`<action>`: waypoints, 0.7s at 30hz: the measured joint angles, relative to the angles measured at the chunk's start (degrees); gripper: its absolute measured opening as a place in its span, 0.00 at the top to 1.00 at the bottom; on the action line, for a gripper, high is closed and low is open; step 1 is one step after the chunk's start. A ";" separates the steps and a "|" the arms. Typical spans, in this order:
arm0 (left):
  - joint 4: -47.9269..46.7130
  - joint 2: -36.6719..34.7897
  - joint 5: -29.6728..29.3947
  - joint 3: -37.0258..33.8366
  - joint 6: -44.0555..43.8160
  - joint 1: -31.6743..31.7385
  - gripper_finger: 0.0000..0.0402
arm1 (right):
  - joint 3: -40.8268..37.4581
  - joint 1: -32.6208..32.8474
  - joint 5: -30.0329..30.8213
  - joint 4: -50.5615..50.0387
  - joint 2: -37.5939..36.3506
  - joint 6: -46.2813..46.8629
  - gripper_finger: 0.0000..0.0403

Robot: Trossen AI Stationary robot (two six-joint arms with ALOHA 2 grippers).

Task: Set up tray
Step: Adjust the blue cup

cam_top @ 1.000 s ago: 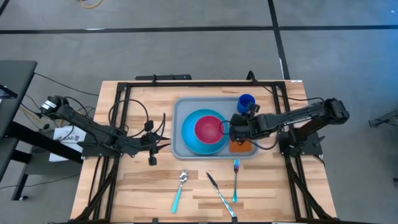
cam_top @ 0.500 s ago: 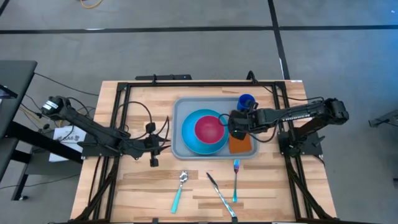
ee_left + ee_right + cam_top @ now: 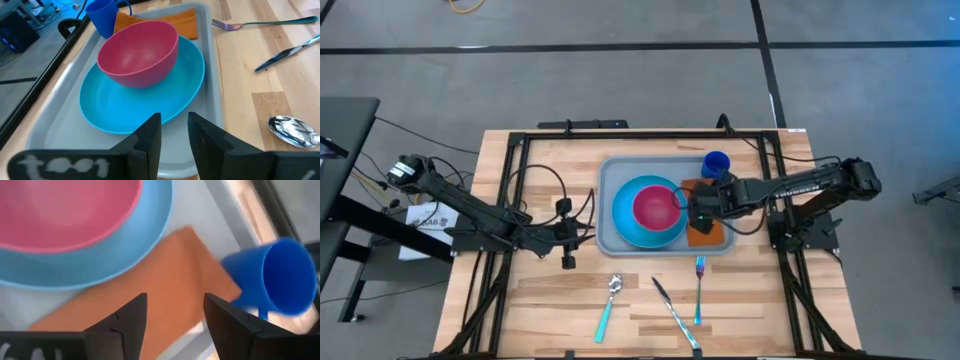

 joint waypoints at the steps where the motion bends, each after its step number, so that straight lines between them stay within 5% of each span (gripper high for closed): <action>1: 0.00 0.00 0.00 0.00 0.22 0.00 0.78 | 0.00 0.22 0.51 -1.41 0.00 1.24 0.55; 8: 0.04 0.00 -0.02 0.00 -0.20 0.00 0.78 | 0.00 -0.25 13.01 -11.81 -0.24 11.82 0.61; 13: 0.13 0.00 -0.04 -0.02 -0.18 0.00 0.78 | 0.00 -4.96 9.73 -11.75 -0.23 9.71 0.62; 21: 0.41 0.00 0.04 -0.06 -0.20 0.00 0.78 | 0.00 -17.10 3.98 -7.23 -0.11 -7.88 0.60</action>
